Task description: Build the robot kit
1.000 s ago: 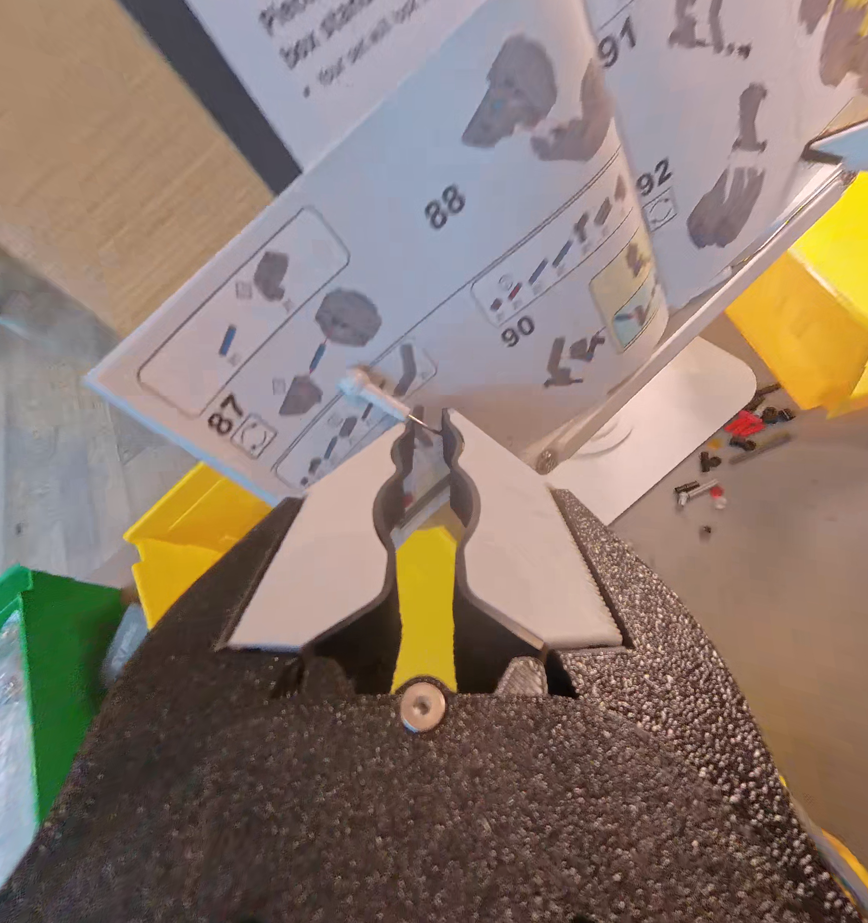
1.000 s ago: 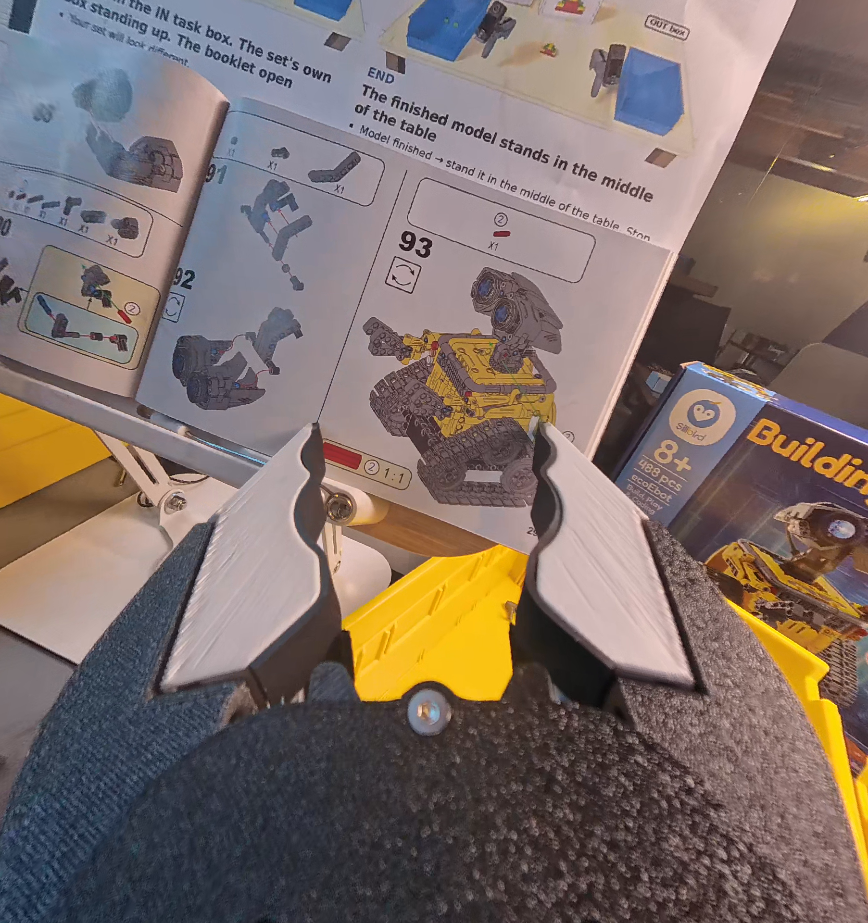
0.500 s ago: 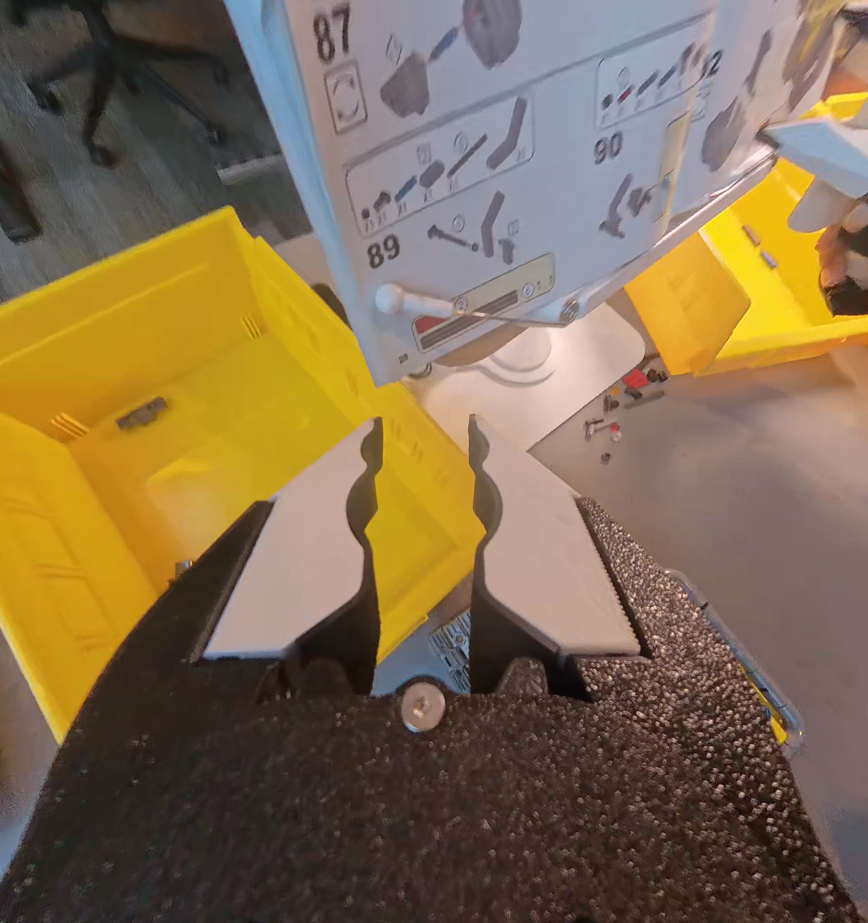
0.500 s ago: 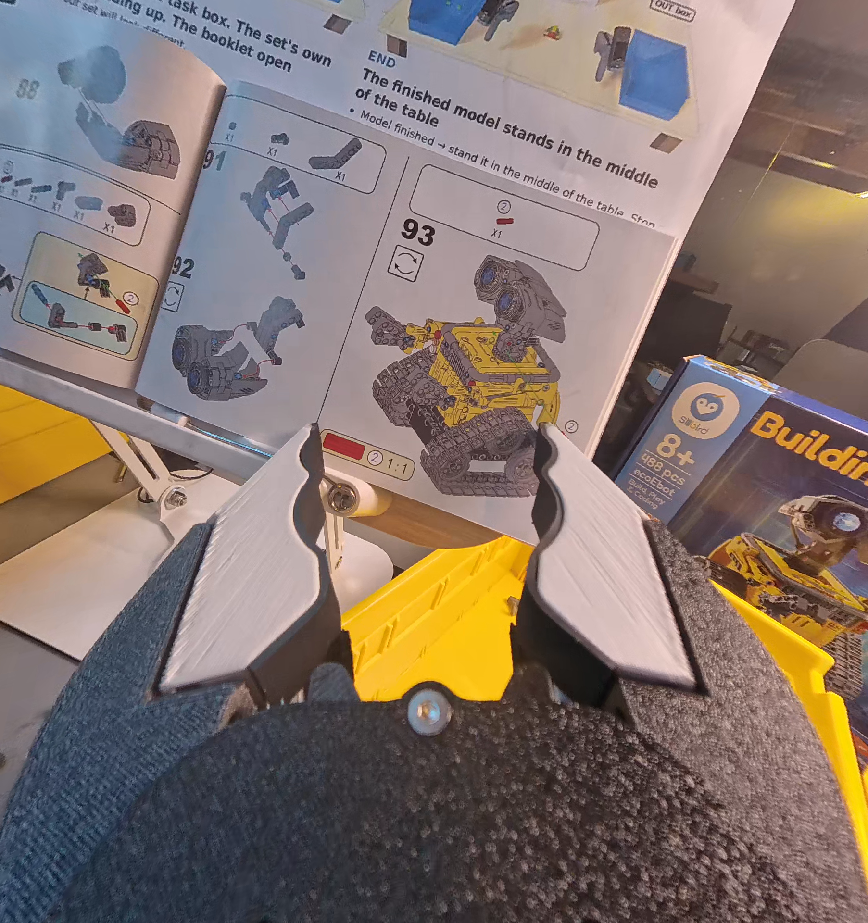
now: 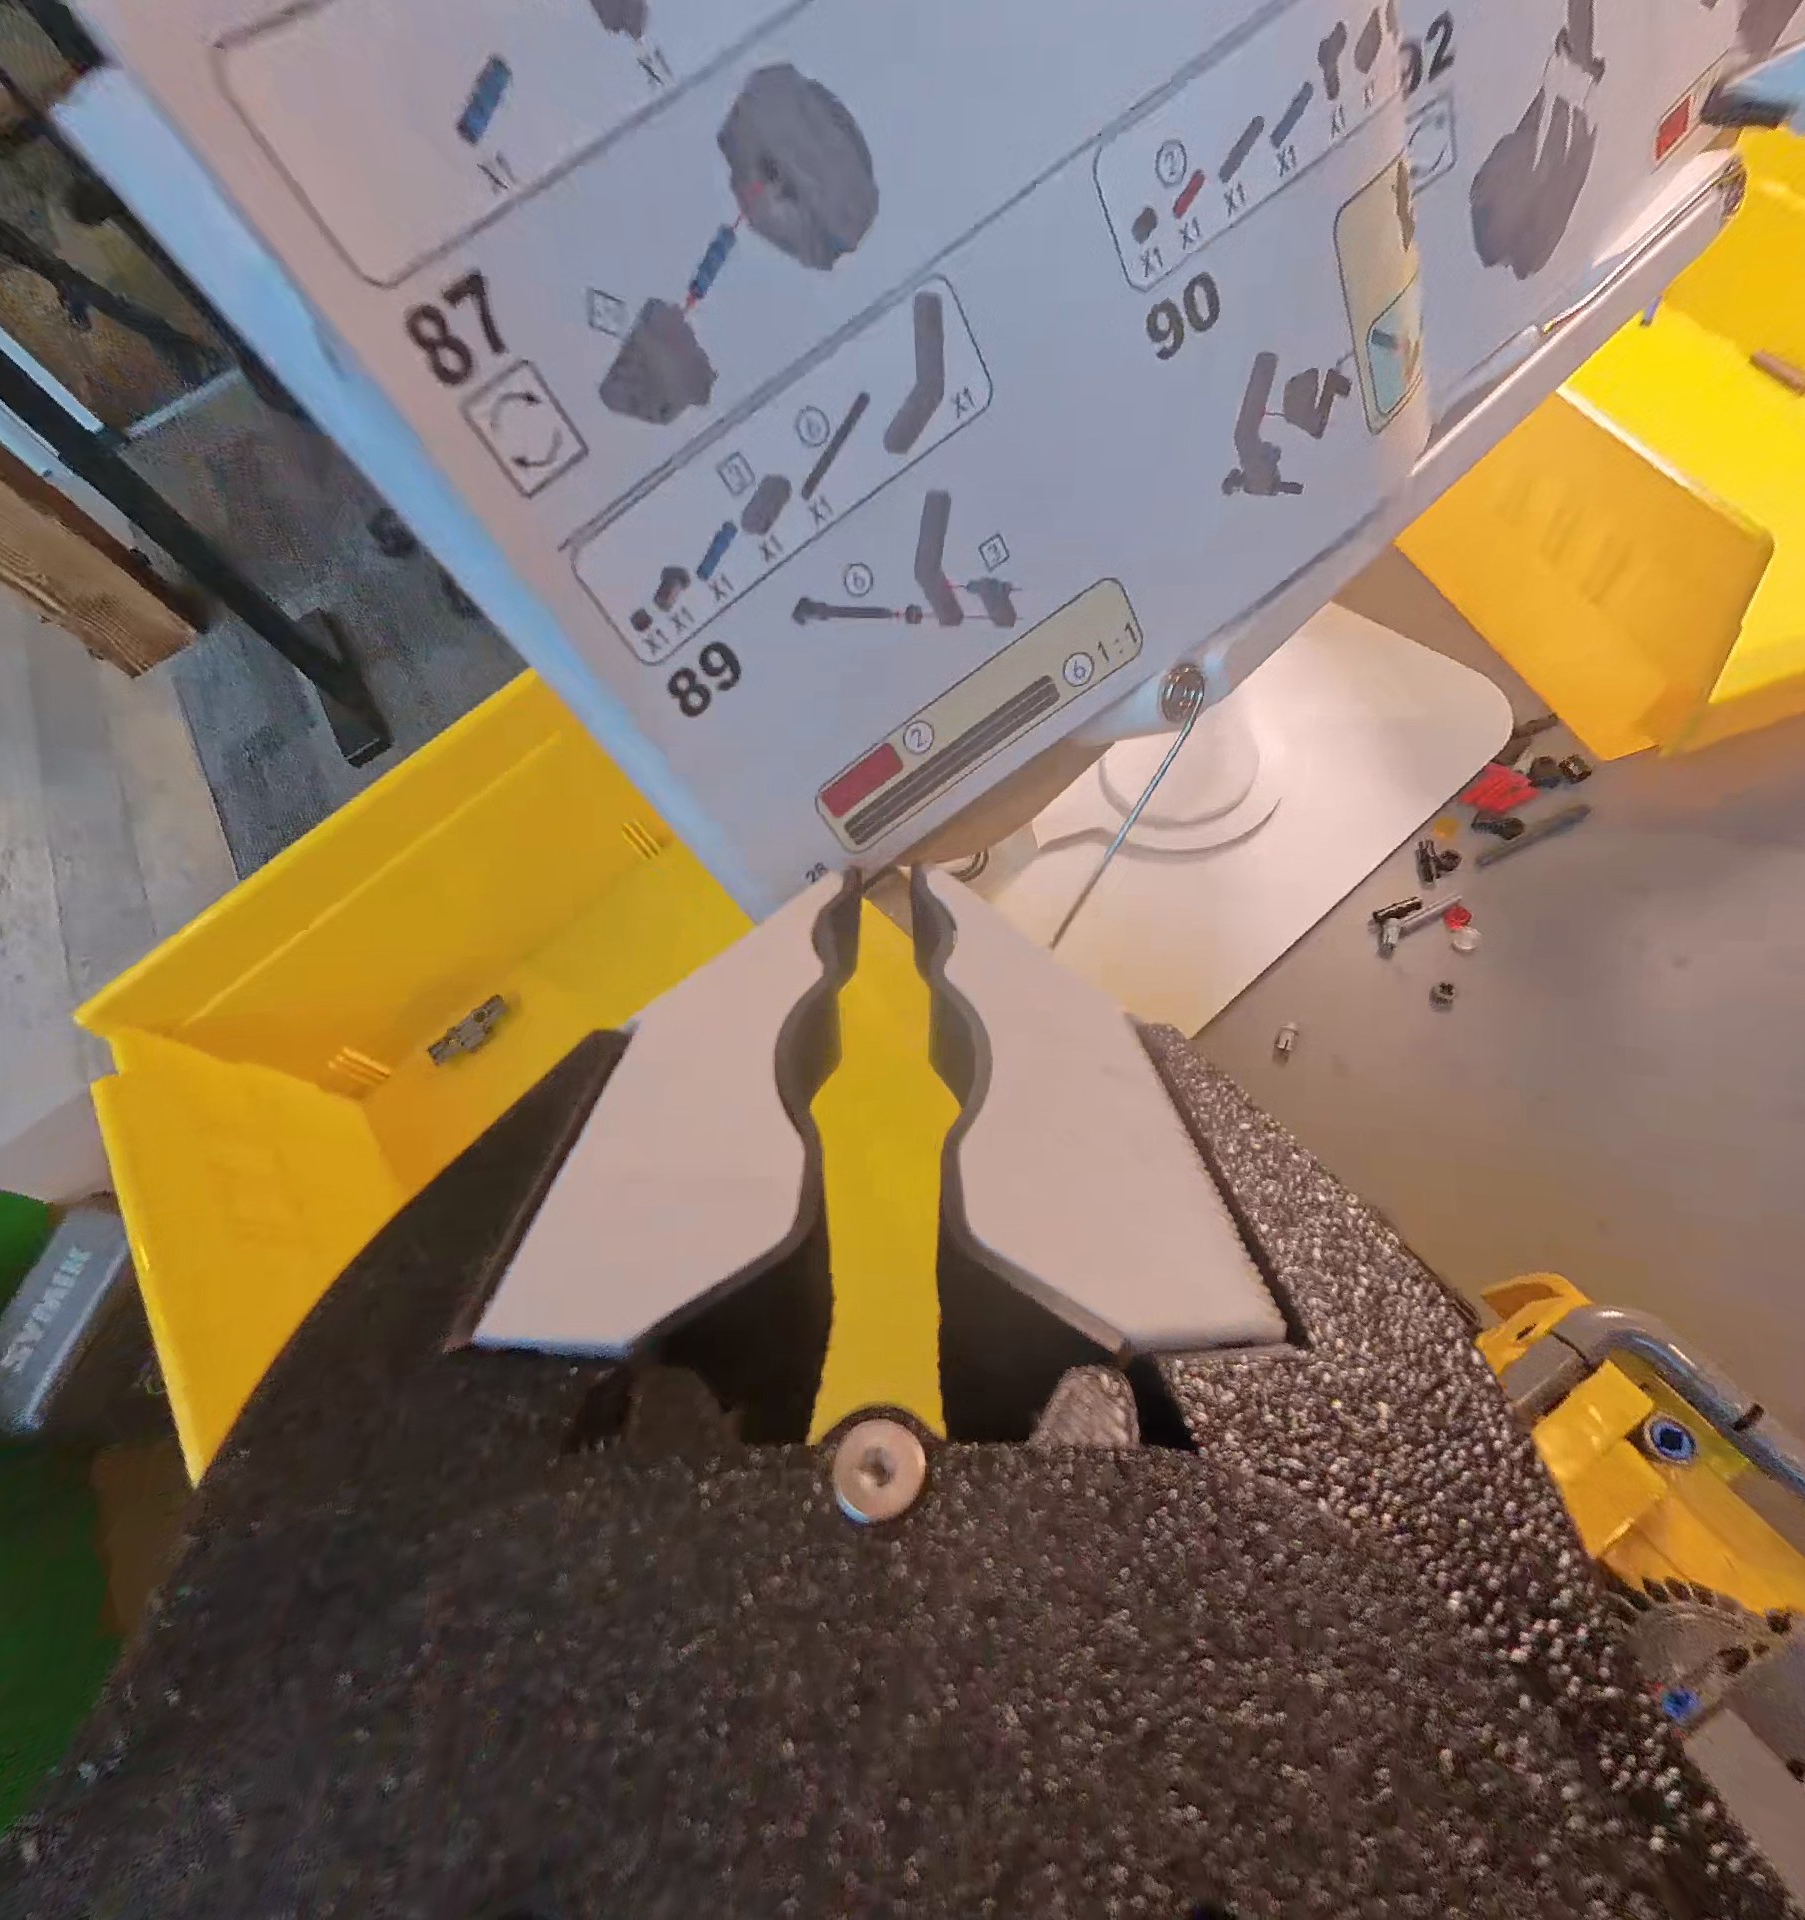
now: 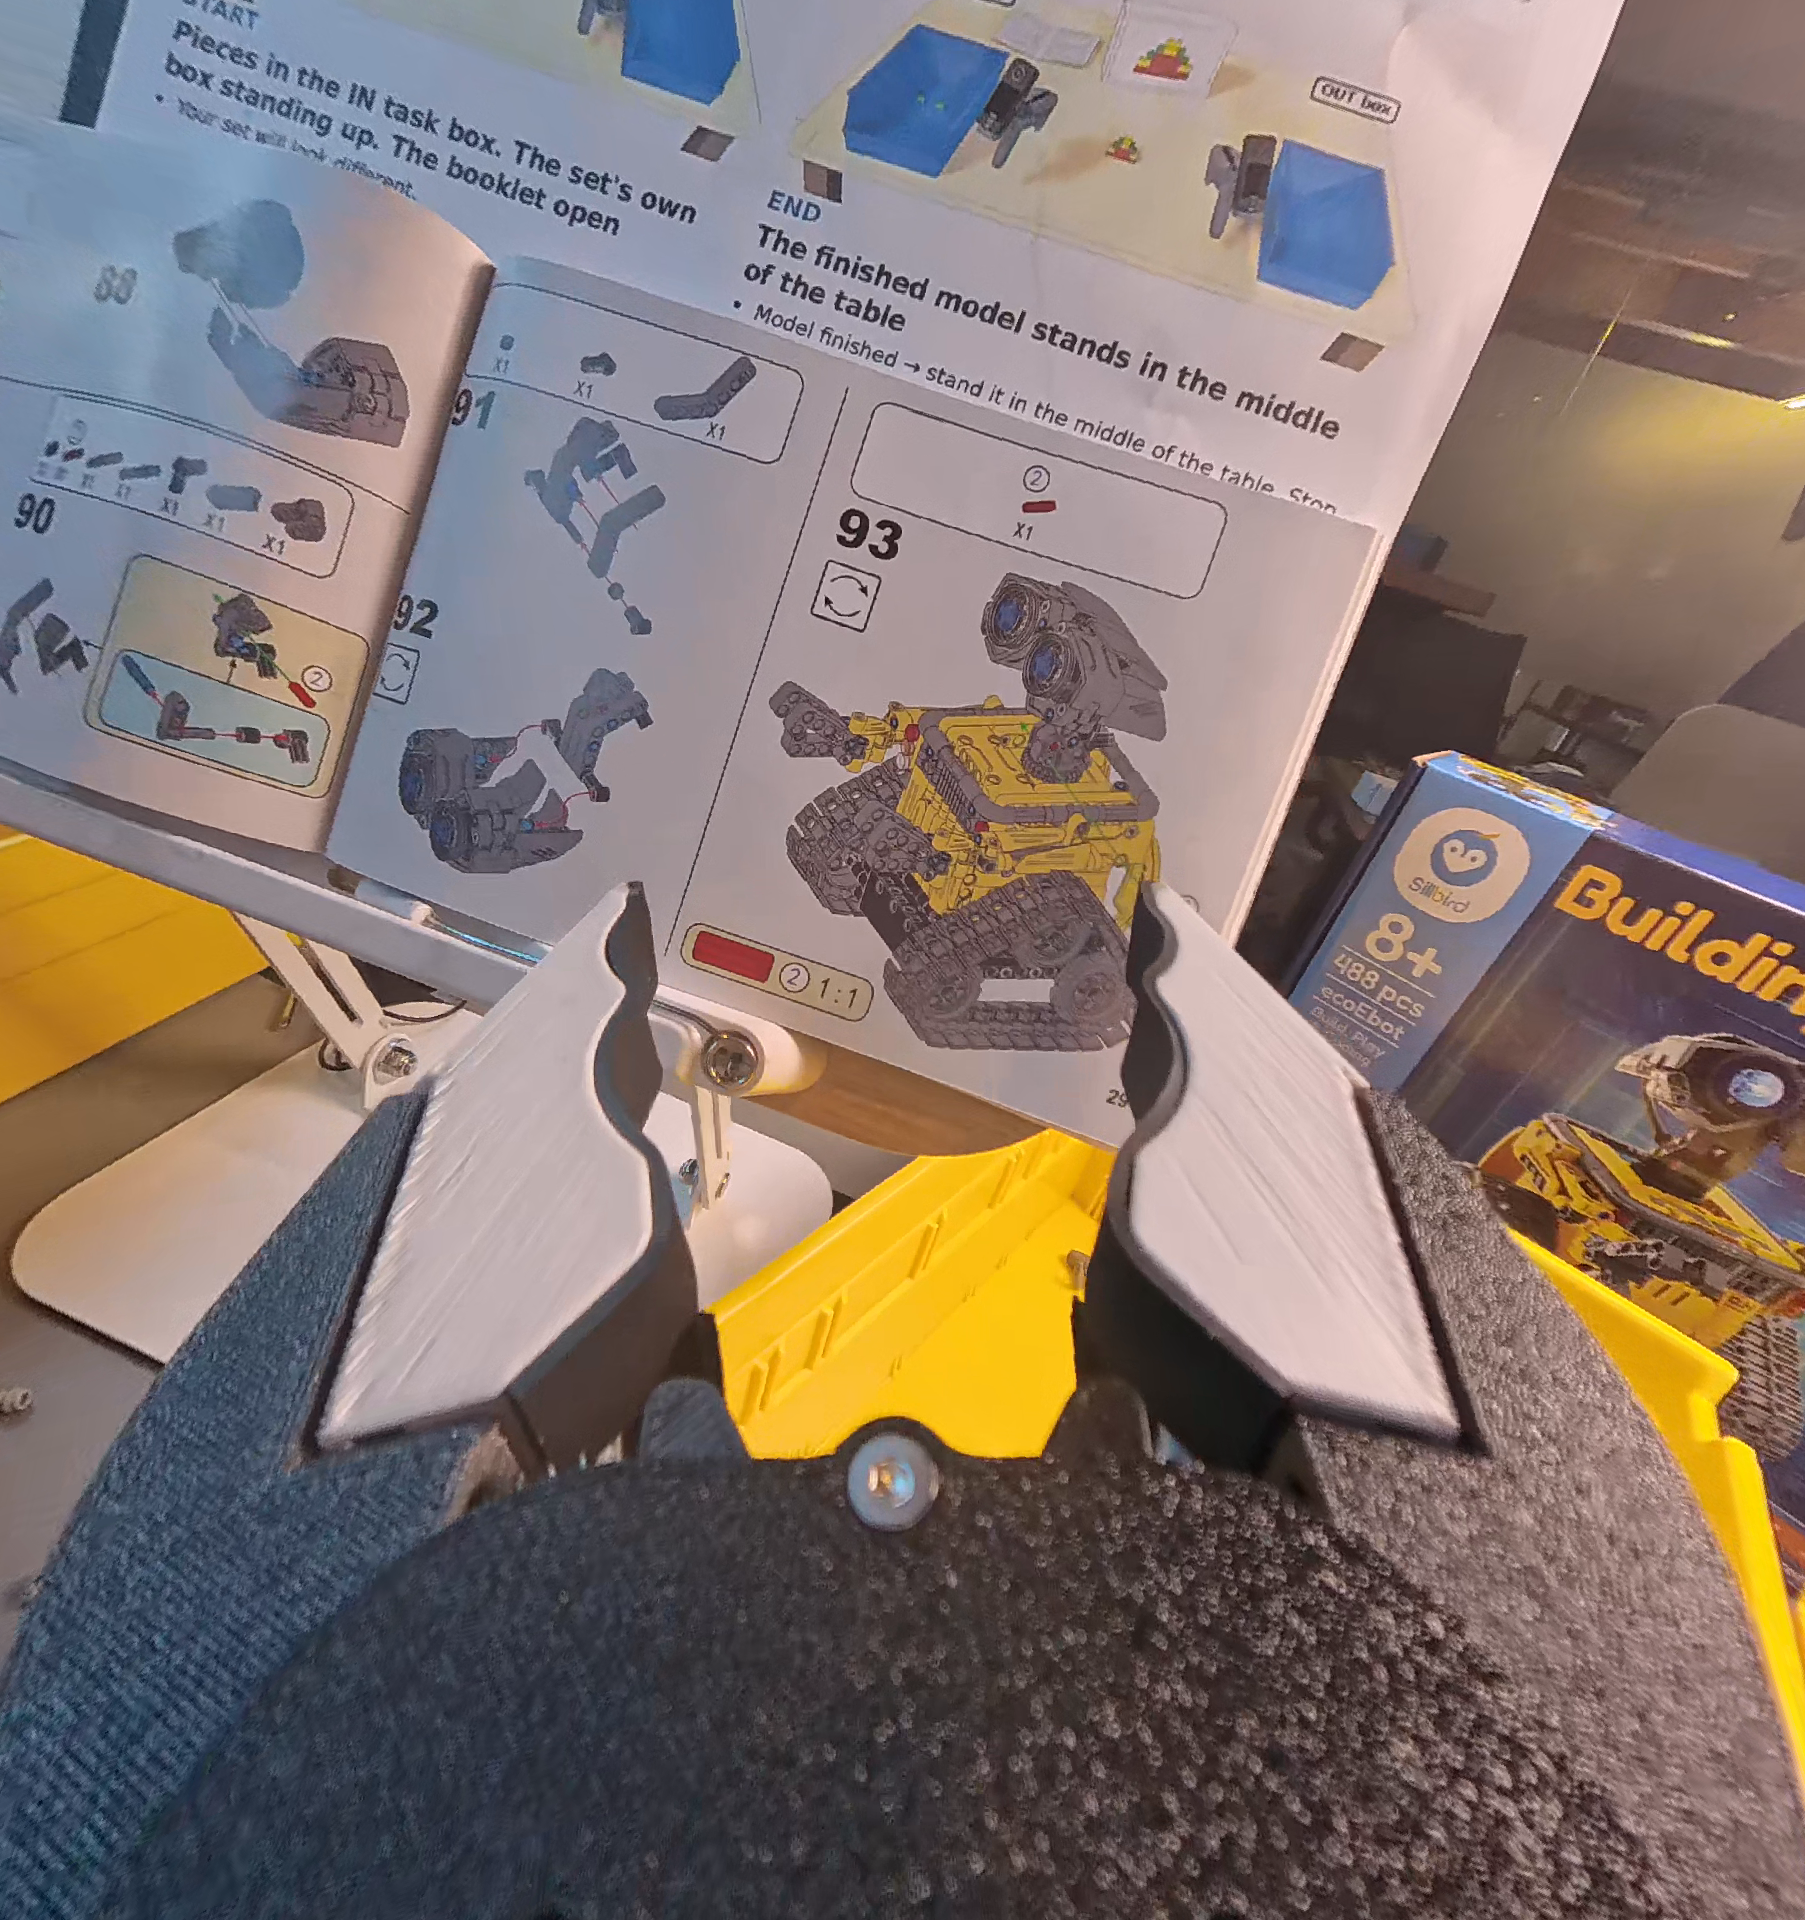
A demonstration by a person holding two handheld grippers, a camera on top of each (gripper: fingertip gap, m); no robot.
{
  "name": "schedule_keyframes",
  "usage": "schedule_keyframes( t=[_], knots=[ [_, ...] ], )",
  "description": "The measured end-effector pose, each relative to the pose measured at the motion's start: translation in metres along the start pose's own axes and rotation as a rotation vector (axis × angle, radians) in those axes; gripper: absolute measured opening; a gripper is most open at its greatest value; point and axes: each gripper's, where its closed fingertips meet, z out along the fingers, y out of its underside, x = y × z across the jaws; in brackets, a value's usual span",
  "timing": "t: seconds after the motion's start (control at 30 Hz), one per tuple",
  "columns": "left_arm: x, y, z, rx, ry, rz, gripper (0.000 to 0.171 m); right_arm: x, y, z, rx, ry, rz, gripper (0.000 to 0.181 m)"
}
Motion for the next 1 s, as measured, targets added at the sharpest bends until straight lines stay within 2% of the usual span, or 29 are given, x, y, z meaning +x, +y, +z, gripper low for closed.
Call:
schedule_keyframes(
  t=[0.2,0.37,0.47,0.6,0.7,0.87,0.93,1.0],
  knots=[
    [-0.011,-0.029,-0.038,0.273,0.0,-0.117,0.025,-0.005,-0.019,0.008,0.027,0.011,-0.028,0.105],
    [-0.017,-0.032,-0.05,0.365,-0.032,-0.119,0.031,-0.006,-0.03,0.032,-0.053,-0.021,-0.005,0.131],
    [-0.019,-0.028,-0.052,0.373,-0.026,-0.131,0.032,-0.006,-0.024,0.038,-0.087,0.022,-0.062,0.13],
    [-0.019,-0.027,-0.051,0.374,-0.018,-0.136,0.032,-0.014,-0.024,0.035,-0.05,0.033,-0.062,0.11],
    [-0.014,-0.029,-0.05,0.383,-0.007,-0.129,0.031,-0.03,-0.024,0.032,-0.024,-0.014,-0.107,0.072],
    [-0.003,-0.034,-0.052,0.394,-0.007,-0.085,0.032,-0.045,-0.027,0.022,-0.004,-0.103,-0.154,0.033],
    [0.001,-0.038,-0.054,0.404,-0.002,-0.071,0.032,-0.051,-0.035,0.012,0.054,-0.147,-0.154,0.032],
    [0.009,-0.044,-0.058,0.421,0.014,-0.055,0.032,-0.073,-0.043,-0.003,0.126,-0.299,-0.145,0.032]
  ],
)
